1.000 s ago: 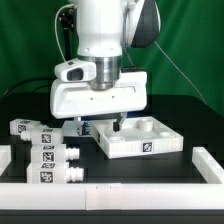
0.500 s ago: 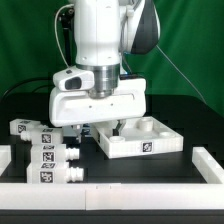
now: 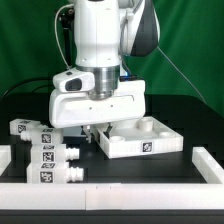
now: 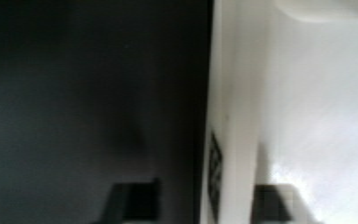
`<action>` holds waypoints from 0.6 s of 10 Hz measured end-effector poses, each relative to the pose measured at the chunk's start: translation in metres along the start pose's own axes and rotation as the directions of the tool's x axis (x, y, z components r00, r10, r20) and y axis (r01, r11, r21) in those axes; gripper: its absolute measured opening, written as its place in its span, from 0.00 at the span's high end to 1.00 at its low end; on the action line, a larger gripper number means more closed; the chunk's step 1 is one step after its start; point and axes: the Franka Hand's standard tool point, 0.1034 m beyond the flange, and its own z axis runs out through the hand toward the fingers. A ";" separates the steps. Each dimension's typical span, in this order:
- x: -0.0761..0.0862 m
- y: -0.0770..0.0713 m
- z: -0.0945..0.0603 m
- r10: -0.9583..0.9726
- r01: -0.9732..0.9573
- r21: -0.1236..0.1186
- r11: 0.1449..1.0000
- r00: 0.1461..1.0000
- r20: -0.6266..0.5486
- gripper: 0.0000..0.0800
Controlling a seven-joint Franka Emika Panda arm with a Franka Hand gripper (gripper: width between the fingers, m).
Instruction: Assemble one leg
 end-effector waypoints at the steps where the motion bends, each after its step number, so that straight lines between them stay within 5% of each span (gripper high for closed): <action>1: 0.000 0.000 0.000 0.000 0.000 0.000 1.000 1.000 0.000 0.81; 2: 0.000 0.000 0.000 -0.002 0.002 0.000 1.000 1.000 -0.001 0.93; 5: 0.006 0.012 -0.006 0.191 -0.191 0.014 0.981 0.981 -0.020 0.93; 6: 0.007 0.016 -0.005 0.312 -0.312 0.044 0.949 0.950 0.012 0.93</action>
Offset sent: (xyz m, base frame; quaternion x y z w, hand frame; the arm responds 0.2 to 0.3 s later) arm 0.0170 -0.0287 0.0213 -0.0171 0.0089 0.2148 0.9765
